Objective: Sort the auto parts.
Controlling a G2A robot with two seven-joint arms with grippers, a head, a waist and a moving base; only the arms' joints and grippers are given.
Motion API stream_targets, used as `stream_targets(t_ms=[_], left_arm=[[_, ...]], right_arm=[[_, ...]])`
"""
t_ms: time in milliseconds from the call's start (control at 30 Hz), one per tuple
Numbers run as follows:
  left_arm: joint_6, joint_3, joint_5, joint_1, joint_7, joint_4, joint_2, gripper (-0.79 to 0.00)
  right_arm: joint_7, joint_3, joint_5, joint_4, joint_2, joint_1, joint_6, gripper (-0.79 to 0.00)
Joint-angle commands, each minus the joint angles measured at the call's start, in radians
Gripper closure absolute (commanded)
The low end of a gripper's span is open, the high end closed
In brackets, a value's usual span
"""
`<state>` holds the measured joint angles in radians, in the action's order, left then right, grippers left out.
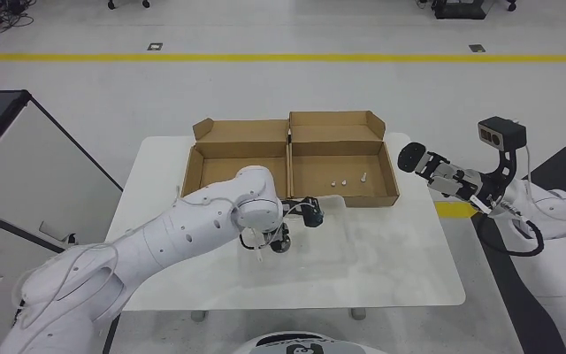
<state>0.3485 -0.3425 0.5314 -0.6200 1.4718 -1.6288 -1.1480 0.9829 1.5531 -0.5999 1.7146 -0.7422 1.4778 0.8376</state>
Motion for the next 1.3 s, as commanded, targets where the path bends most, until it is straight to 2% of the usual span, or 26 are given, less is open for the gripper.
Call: stream_targets(t_ms=[0,100,467,533,600,833,1000,1133,1267], left_arm=[[-0.007,-0.014,-0.025,0.008,0.007,-0.029,0.011,0.000],[0.001,-0.026,-0.064,0.018,-0.001,-0.064,0.027,0.000],[-0.003,-0.030,-0.059,0.007,-0.017,-0.049,0.030,0.000],[-0.018,-0.065,-0.083,-0.004,-0.055,-0.038,0.041,0.000],[0.001,-0.128,-0.177,-0.023,-0.101,-0.032,0.058,0.000],[0.144,-0.355,-0.466,-0.140,-0.173,-0.026,0.140,0.000],[0.230,-0.485,-0.691,-0.237,-0.230,-0.026,0.186,0.000],[0.284,-0.546,-0.868,-0.295,-0.285,-0.025,0.212,0.000],[0.326,-0.570,-1.043,-0.329,-0.326,-0.057,0.233,0.000]], right_arm=[[0.000,0.000,0.000,0.000,0.000,0.000,0.000,-0.785],[0.000,0.000,0.000,0.000,0.000,0.000,0.000,-0.785],[0.000,0.000,0.000,0.000,0.000,0.000,0.000,-0.785],[0.000,0.000,0.000,0.000,0.000,0.000,0.000,-0.785],[0.000,0.000,0.000,0.000,0.000,0.000,0.000,-0.785],[0.000,0.000,0.000,0.000,0.000,0.000,0.000,-0.785],[0.000,0.000,0.000,0.000,0.000,0.000,0.000,-0.785],[0.000,0.000,0.000,0.000,0.000,0.000,0.000,-0.785],[0.000,0.000,0.000,0.000,0.000,0.000,0.000,-0.785]])
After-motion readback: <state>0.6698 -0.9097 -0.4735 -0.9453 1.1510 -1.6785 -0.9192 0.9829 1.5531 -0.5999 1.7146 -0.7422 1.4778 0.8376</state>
